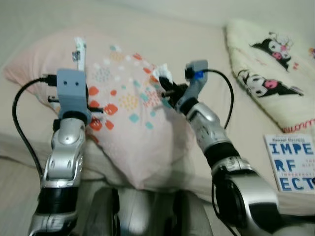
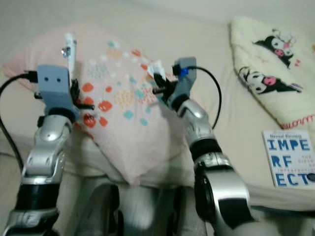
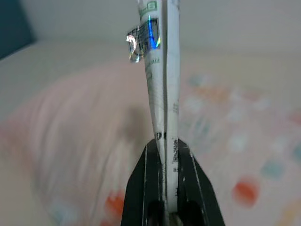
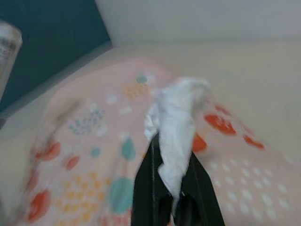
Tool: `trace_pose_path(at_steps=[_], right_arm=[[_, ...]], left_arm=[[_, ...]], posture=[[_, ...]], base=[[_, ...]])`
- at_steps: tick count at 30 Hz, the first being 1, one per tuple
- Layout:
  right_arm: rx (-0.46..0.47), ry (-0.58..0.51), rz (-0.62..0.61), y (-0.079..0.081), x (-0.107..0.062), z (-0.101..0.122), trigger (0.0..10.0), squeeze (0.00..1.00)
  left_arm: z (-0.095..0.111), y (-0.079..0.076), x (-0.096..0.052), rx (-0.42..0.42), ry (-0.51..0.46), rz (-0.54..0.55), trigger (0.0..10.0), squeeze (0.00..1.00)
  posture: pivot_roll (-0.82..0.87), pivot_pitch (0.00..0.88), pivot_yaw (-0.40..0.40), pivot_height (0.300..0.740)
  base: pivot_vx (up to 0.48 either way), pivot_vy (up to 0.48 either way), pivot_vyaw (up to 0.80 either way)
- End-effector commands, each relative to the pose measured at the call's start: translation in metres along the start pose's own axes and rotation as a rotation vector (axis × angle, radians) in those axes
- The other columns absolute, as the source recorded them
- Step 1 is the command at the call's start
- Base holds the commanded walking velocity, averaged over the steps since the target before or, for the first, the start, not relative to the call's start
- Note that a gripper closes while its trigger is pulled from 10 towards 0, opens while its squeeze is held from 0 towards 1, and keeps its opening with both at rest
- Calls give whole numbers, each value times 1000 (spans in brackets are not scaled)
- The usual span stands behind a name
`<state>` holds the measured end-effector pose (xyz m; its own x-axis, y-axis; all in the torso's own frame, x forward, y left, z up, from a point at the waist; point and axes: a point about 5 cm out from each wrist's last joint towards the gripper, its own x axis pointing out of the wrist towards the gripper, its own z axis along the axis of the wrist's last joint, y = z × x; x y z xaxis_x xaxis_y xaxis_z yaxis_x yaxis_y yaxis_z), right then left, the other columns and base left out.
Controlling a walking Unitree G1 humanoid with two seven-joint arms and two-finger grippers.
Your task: Clean up the room
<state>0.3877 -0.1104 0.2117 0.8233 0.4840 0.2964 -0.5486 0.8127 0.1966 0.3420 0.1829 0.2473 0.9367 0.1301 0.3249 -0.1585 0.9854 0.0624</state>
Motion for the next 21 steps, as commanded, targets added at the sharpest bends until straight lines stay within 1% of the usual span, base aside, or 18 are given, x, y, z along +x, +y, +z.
trace_pose_path(at_steps=[1,2,3,4,5,7,8,9,10,12,13,14,15,17,21], right_arm=[[51,-14,-33,-8,-17,-1,0,0],[52,-15,-48,-10,-27,-3,0,0],[56,-17,-64,-13,-35,-5,0,0],[56,-17,-64,-13,-35,-5,0,0],[59,-16,-73,-15,-39,-6,0,0],[46,2,-90,-18,-46,-10,0,0],[46,2,-90,-18,-46,-10,0,0],[39,13,-95,-18,-48,-12,0,0],[39,13,-95,-18,-48,-12,0,0],[37,50,-112,-17,-54,-20,0,0],[37,50,-112,-17,-54,-20,0,0],[40,69,-120,-15,-57,-22,0,0],[39,103,-130,-14,-63,-30,0,0],[41,144,-141,-12,-69,-39,0,0],[44,159,-144,-11,-72,-41,0,0]], left_arm=[[0,-13,5,-33,-19,-70,10000,0],[1,-20,7,-37,-29,-106,10000,0],[-1,-26,7,-44,-27,-136,10000,0],[-1,-26,7,-44,-27,-136,10000,0],[-2,-29,7,-51,-25,-150,10000,0],[-13,-37,5,-87,12,-172,10000,0],[-13,-37,5,-87,12,-172,10000,0],[-19,-40,3,-98,30,-178,10000,0],[-19,-40,3,-98,30,-178,10000,0],[-38,-43,-4,-105,93,-184,10000,0],[-38,-43,-4,-105,93,-184,10000,0],[-45,-44,-6,-106,118,-186,10000,0],[-57,-43,-11,-112,149,-191,10000,0],[-70,-40,-18,-115,182,-194,10000,0],[-76,-39,-20,-112,194,-194,10000,0]], posture=[[38,66,-79,605],[38,66,-79,610],[20,44,-66,615],[20,44,-66,615],[20,44,-66,620],[-1,4,-48,630],[-1,4,-48,630],[-1,4,-48,635],[-1,4,-48,635],[-5,0,-41,645],[-5,0,-41,645],[-5,0,-41,650],[-9,0,-43,655],[-8,0,-43,665],[-8,0,-43,675]], base=[[0,0,0],[0,0,0],[0,0,0],[0,0,0],[0,0,0],[0,0,0],[0,0,0],[0,0,0],[0,0,0],[0,0,0],[0,0,0],[0,0,0],[-375,0,0],[-187,0,0],[0,0,0]])
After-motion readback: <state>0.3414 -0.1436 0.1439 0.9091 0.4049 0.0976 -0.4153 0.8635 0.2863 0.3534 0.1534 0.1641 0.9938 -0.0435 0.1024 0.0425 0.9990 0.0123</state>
